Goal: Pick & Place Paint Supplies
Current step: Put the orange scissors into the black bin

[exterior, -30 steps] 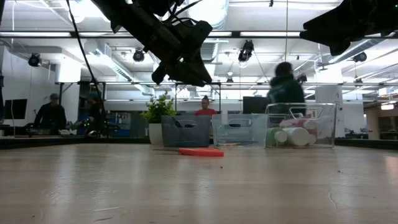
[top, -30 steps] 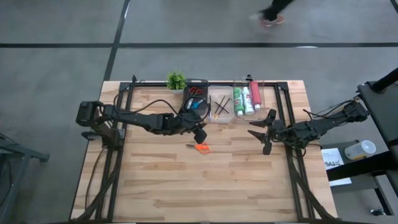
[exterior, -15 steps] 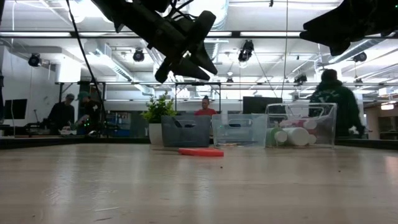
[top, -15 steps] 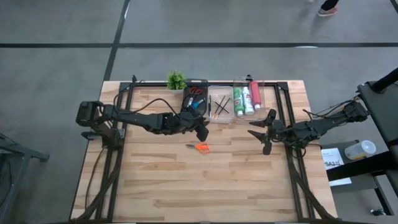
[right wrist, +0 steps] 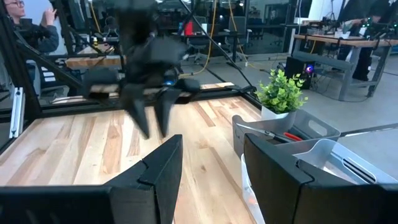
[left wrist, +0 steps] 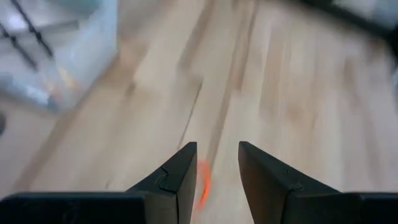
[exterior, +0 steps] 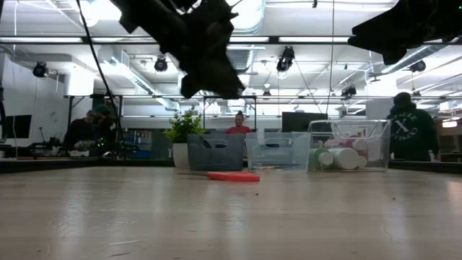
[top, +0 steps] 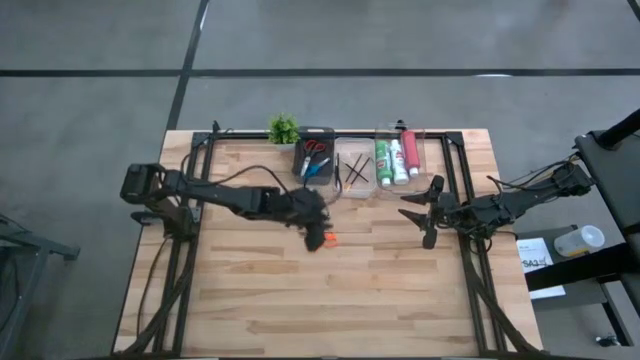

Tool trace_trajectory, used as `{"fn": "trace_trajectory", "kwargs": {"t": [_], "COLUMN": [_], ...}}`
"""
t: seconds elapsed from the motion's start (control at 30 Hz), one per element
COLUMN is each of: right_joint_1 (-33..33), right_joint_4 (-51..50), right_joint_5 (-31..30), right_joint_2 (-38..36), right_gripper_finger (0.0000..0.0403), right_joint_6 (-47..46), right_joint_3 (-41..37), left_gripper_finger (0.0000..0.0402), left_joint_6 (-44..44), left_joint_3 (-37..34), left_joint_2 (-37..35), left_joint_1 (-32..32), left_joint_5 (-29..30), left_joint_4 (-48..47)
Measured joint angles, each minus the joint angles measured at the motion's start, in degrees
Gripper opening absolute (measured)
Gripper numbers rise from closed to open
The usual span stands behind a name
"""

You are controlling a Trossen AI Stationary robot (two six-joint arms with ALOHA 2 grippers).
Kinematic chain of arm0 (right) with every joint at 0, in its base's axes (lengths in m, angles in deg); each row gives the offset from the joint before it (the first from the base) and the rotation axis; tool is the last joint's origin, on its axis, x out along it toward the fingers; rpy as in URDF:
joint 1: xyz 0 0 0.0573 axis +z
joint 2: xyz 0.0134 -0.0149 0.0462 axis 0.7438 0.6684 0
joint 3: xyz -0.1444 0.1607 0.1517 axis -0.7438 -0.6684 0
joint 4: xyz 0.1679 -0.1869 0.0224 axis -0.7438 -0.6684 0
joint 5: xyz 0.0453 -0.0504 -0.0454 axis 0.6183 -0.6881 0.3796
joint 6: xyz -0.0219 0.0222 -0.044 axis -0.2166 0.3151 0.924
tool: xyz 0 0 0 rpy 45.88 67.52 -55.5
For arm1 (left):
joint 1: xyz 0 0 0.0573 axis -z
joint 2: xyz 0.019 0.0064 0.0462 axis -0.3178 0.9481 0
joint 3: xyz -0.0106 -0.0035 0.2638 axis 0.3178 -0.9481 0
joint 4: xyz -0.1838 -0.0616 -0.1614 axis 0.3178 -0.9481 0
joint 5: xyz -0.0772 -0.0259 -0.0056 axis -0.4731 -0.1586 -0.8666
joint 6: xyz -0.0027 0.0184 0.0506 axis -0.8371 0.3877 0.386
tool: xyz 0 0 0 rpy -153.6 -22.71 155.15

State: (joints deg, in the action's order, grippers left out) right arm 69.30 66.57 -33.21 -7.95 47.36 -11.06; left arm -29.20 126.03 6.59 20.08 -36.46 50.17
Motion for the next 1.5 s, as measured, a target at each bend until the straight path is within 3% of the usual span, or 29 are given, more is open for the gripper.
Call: {"fn": "trace_trajectory", "kwargs": {"t": [0.2, 0.57, 0.9, 1.5], "right_joint_1": [0.0, 0.0, 0.0, 0.0], "right_joint_4": [0.0, 0.0, 0.0, 0.0], "right_joint_5": [0.0, 0.0, 0.0, 0.0], "right_joint_2": [0.0, 0.0, 0.1, 0.0], "right_gripper_finger": [0.0168, 0.0168, 0.0168, 0.0168], "right_joint_6": [-0.1, 0.0, 0.0, 0.0], "right_joint_3": [0.0, 0.0, 0.0, 0.0], "left_gripper_finger": [0.0127, 0.0127, 0.0127, 0.0127], "left_joint_6": [1.7, 10.6, 9.6, 9.0], "left_joint_3": [-1.1, -1.8, -1.8, -1.6], "left_joint_2": [0.4, 8.6, 13.1, 20.0], "left_joint_1": [1.2, 1.8, 1.9, 1.7], "left_joint_5": [8.8, 8.7, 5.9, 8.8], "left_joint_4": [-7.0, 1.3, 3.9, 9.2]}}
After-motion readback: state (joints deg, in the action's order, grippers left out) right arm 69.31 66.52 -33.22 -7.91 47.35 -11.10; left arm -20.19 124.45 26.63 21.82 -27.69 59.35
